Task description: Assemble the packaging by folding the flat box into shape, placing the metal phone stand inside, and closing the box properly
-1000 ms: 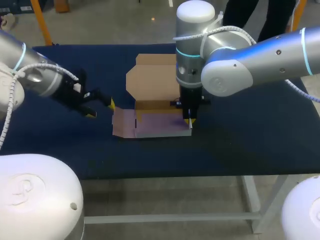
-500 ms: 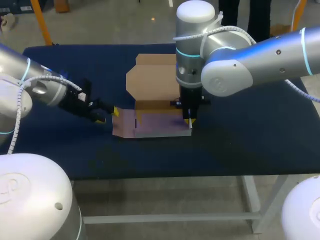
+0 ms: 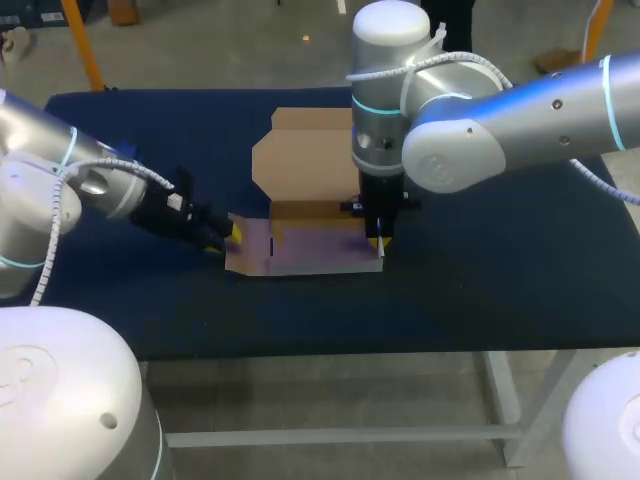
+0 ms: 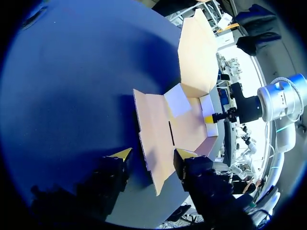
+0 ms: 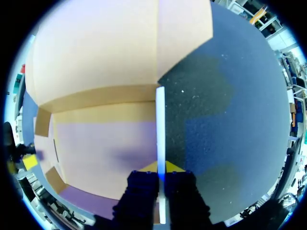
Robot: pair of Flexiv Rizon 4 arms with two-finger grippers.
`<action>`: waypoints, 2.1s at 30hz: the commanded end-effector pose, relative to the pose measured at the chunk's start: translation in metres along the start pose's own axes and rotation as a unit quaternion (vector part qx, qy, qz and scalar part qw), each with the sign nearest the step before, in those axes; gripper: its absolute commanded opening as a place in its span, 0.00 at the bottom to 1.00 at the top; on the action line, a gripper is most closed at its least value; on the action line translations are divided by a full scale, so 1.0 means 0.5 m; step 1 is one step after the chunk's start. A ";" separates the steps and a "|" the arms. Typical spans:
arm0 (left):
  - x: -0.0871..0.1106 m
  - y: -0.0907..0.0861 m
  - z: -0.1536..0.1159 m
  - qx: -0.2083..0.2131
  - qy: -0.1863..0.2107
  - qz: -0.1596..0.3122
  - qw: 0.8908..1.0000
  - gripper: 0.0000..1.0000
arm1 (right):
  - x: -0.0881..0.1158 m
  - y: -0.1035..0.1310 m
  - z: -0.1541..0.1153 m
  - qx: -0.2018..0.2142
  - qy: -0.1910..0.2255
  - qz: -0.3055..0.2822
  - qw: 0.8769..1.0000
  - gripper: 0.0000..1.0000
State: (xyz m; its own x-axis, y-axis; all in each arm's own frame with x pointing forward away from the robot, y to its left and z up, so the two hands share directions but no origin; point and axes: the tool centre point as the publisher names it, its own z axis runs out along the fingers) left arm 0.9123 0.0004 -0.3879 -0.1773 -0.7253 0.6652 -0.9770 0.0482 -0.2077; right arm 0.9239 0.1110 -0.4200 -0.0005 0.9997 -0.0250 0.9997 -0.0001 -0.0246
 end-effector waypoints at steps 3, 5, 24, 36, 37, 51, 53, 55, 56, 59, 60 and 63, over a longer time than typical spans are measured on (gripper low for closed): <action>0.000 -0.012 0.022 -0.011 -0.012 -0.010 1.000 0.21 | 0.002 0.004 0.003 0.003 -0.001 -0.001 1.000 0.00; 0.004 -0.012 0.026 -0.012 -0.023 -0.011 1.000 0.04 | 0.002 0.004 0.003 0.003 -0.001 -0.001 1.000 0.00; 0.086 -0.048 0.024 -0.019 -0.229 -0.046 0.972 0.00 | 0.002 0.004 0.003 0.003 -0.001 -0.001 1.000 0.00; 0.133 -0.059 0.041 -0.027 -0.294 -0.040 0.955 0.00 | 0.002 0.004 0.003 0.003 -0.001 -0.001 1.000 0.00; 0.135 -0.059 0.043 -0.027 -0.295 -0.039 0.954 0.00 | 0.002 0.004 0.003 0.003 -0.001 -0.001 1.000 0.00; 0.146 -0.044 0.025 -0.024 -0.277 -0.024 0.960 0.34 | 0.002 0.004 0.003 0.003 -0.001 -0.001 1.000 0.00; 0.142 -0.039 0.006 -0.018 -0.259 -0.023 0.965 0.44 | 0.002 0.004 0.003 0.003 -0.001 -0.001 1.000 0.00; 0.136 -0.036 -0.014 -0.013 -0.243 -0.025 0.970 0.47 | 0.002 0.004 0.003 0.003 -0.001 -0.001 1.000 0.00; 0.132 -0.034 -0.024 -0.008 -0.236 -0.027 0.971 0.49 | 0.002 0.004 0.003 0.003 -0.001 -0.001 1.000 0.00; 0.115 -0.032 -0.055 0.001 -0.211 -0.036 0.977 0.55 | 0.002 0.004 0.003 0.003 -0.001 -0.001 1.000 0.00; 0.107 -0.031 -0.065 0.003 -0.201 -0.039 0.979 0.55 | 0.002 0.004 0.003 0.003 -0.001 -0.001 1.000 0.00; 0.087 -0.028 -0.087 0.006 -0.178 -0.044 0.983 0.55 | 0.002 0.004 0.003 0.003 -0.001 -0.001 1.000 0.00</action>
State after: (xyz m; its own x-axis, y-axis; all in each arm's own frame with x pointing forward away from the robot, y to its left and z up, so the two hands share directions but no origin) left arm 0.9234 -0.0231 -0.3293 -0.0210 -0.9565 0.2910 -0.9870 -0.0265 -0.1585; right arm 0.9248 0.1102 -0.4202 -0.0002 0.9997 -0.0250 0.9997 -0.0004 -0.0254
